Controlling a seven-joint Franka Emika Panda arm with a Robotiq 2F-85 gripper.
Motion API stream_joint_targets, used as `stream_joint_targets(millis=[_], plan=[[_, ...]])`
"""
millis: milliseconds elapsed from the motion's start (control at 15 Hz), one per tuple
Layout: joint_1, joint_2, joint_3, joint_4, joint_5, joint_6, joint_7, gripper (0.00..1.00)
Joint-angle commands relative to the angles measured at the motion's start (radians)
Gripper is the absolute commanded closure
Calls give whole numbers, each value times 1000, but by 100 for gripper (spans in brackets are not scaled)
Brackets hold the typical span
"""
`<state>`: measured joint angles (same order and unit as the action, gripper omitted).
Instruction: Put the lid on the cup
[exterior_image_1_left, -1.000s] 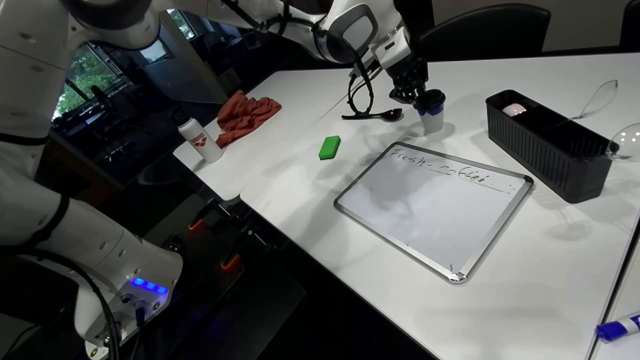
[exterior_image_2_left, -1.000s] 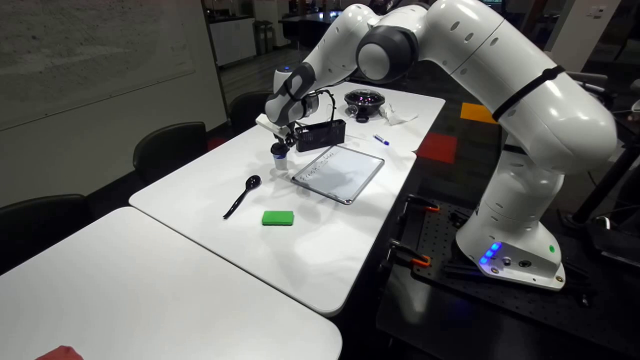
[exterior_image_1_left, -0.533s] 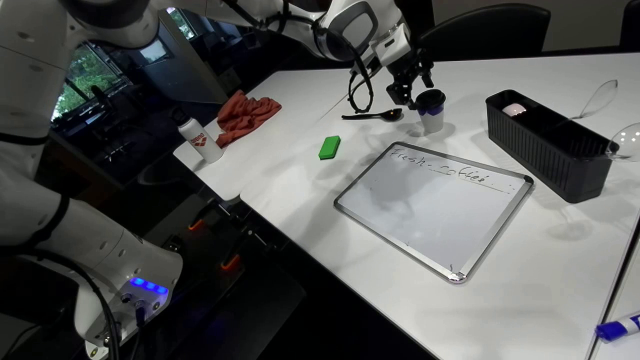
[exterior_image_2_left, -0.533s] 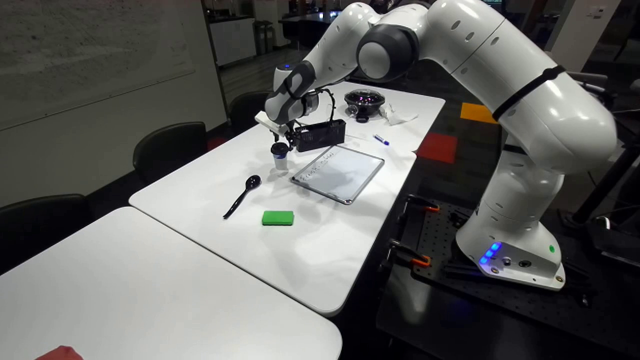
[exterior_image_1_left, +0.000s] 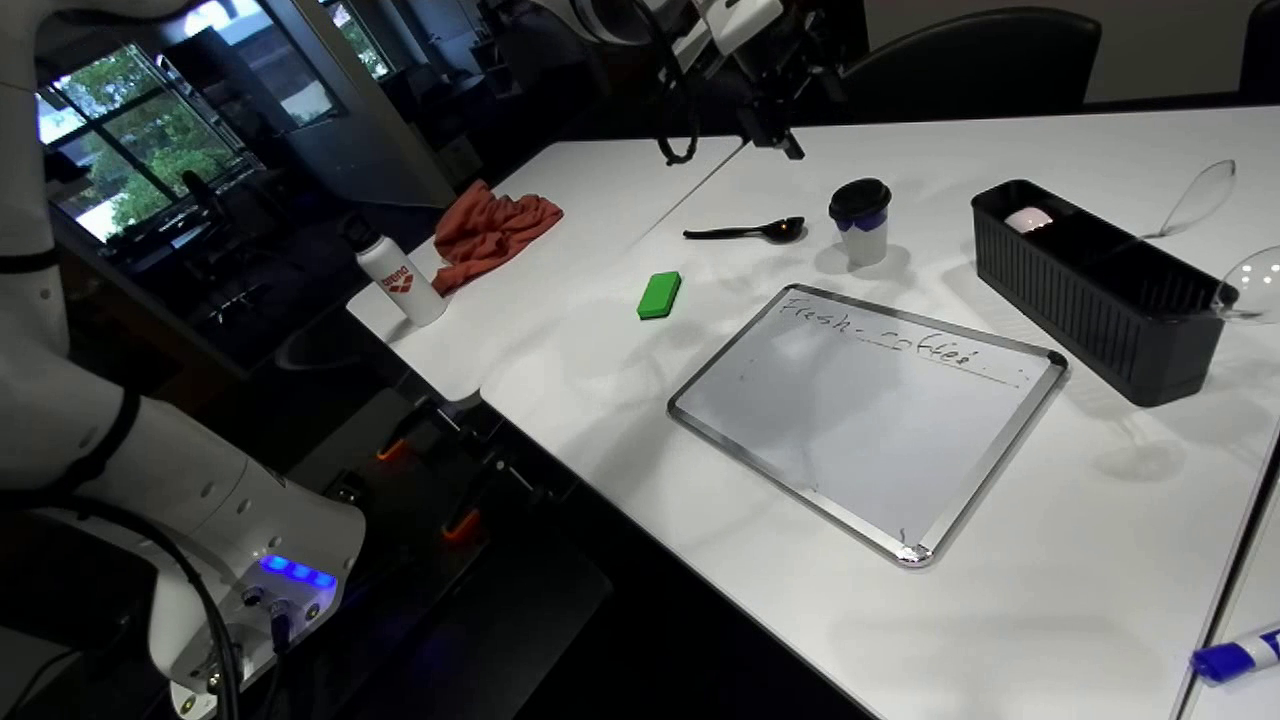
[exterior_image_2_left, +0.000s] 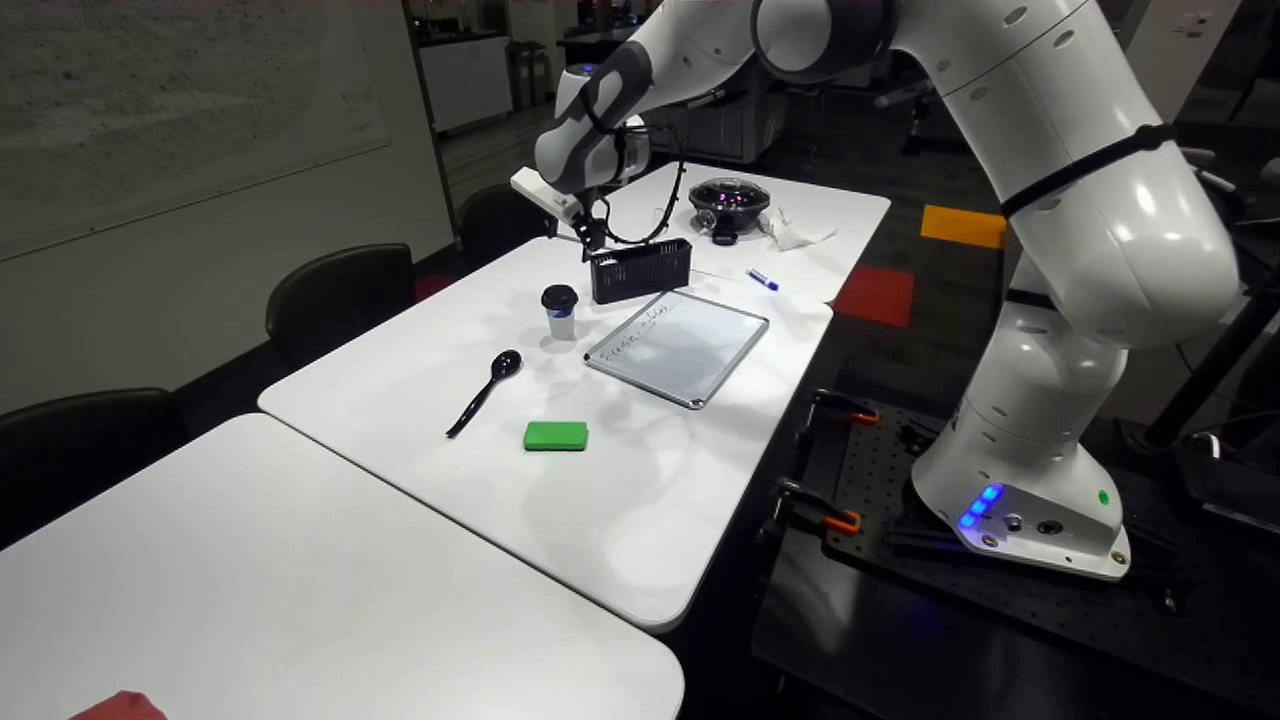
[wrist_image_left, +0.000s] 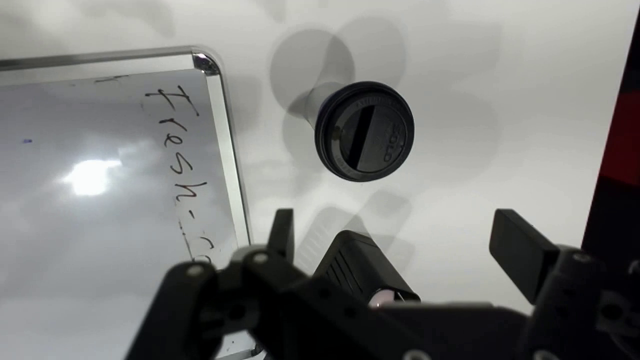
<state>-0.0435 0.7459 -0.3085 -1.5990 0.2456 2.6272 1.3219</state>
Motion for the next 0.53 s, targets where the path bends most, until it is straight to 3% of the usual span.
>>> stream_joint_targets(millis=[0, 467], plan=[[35, -217, -21, -229, -53, 35, 20, 0], [36, -384, -14, -367, -138, 24, 34, 0]])
